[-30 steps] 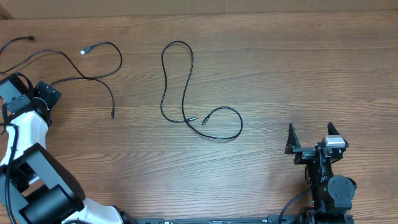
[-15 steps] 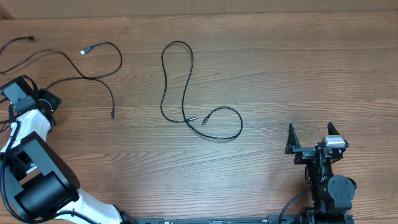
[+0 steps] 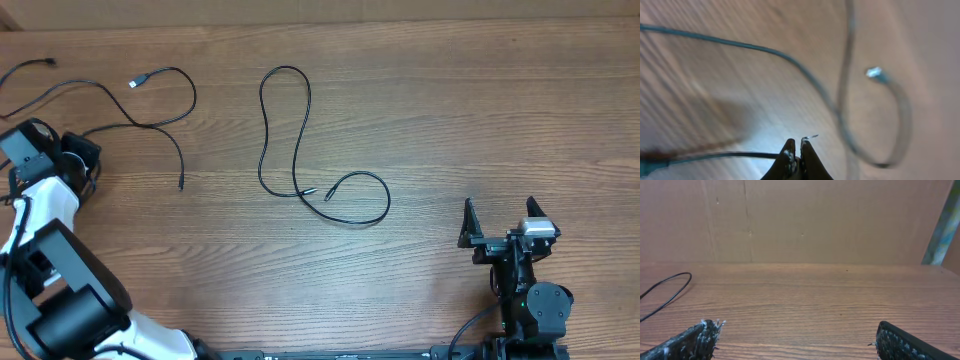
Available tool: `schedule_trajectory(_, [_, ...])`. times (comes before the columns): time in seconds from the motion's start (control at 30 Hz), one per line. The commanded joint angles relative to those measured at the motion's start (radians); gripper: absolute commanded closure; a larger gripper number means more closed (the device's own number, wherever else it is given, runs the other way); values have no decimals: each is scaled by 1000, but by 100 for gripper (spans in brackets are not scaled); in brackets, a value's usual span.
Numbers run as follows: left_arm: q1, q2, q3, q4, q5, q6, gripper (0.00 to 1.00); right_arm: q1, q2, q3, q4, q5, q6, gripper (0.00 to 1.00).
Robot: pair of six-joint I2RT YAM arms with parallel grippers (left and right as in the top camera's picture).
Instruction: Untangle cables
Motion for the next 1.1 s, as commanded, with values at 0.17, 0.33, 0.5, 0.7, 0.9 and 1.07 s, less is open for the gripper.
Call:
schedule_trajectory(0.17, [6,-126,35,0,425,-468,96,-1,-9,-10,6,-2,3,0])
schedule_trajectory(0.33, [-8,-124,35,-152,446,-450,95,-1,-9,-10,6,-2,3,0])
schedule_trajectory(0.5, [-8,-122,35,-328,266,-316,94,-1,-9,-10,6,-2,3,0])
schedule_trajectory(0.7, [-10,-122,35,-400,86,-169,78,-1,-9,-10,6,-2,3,0])
schedule_trajectory(0.9, [-10,-119,34,-447,-160,-23,22,-1,-9,-10,6,-2,3,0])
schedule_trajectory(1.07, [-10,-109,35,-421,-230,77,10,-1,-9,-10,6,-2,3,0])
